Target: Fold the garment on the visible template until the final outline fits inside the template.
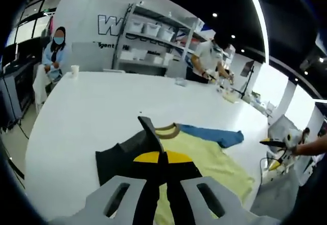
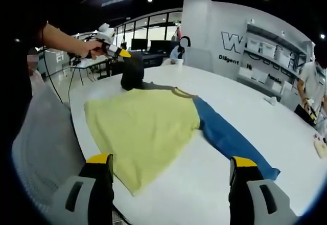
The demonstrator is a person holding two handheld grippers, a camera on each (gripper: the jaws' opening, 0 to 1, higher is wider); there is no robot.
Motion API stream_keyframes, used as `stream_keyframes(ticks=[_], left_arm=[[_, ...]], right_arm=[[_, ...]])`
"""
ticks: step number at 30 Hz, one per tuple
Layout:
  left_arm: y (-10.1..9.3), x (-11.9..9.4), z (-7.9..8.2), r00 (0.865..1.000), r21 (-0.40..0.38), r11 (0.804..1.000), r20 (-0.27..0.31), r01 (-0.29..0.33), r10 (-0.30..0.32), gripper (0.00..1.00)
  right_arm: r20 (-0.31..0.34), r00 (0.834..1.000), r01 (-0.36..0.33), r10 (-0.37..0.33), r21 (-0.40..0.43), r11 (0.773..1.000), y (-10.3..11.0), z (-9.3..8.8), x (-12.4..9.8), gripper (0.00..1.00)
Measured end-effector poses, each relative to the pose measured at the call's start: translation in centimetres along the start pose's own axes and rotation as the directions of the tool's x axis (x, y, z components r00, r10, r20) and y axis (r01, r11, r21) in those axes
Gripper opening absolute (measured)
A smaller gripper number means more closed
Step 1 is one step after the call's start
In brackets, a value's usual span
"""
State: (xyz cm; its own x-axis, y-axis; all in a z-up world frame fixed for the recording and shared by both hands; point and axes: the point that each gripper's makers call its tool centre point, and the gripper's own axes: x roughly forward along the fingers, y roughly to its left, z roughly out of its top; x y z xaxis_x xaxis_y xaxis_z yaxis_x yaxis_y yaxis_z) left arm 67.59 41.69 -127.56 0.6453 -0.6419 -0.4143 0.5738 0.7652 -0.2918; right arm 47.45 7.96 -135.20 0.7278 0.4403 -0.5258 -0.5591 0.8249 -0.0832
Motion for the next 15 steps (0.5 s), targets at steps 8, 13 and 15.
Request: stream_keyframes(ticks=[8,13,15], left_arm=[[-2.5,0.9,0.2,0.999,0.020,0.998,-0.005,0.051,-0.051,0.01],[-4.3,1.5,0.5,0.996,0.024,0.996,-0.009,0.086,-0.085,0.01],[-5.0,1.8,0.7,0.995,0.027,0.995,-0.008,0.099,-0.099,0.01]], right_arm=[[0.000,1.000,-0.001,0.001,-0.005,1.000,0.0,0.0,0.0,0.93],[0.003,1.000,0.002,-0.002,0.000,1.000,0.1,-0.1,0.0,0.93],[0.003,1.000,0.005,-0.005,0.001,1.000,0.1,-0.1,-0.1,0.93]])
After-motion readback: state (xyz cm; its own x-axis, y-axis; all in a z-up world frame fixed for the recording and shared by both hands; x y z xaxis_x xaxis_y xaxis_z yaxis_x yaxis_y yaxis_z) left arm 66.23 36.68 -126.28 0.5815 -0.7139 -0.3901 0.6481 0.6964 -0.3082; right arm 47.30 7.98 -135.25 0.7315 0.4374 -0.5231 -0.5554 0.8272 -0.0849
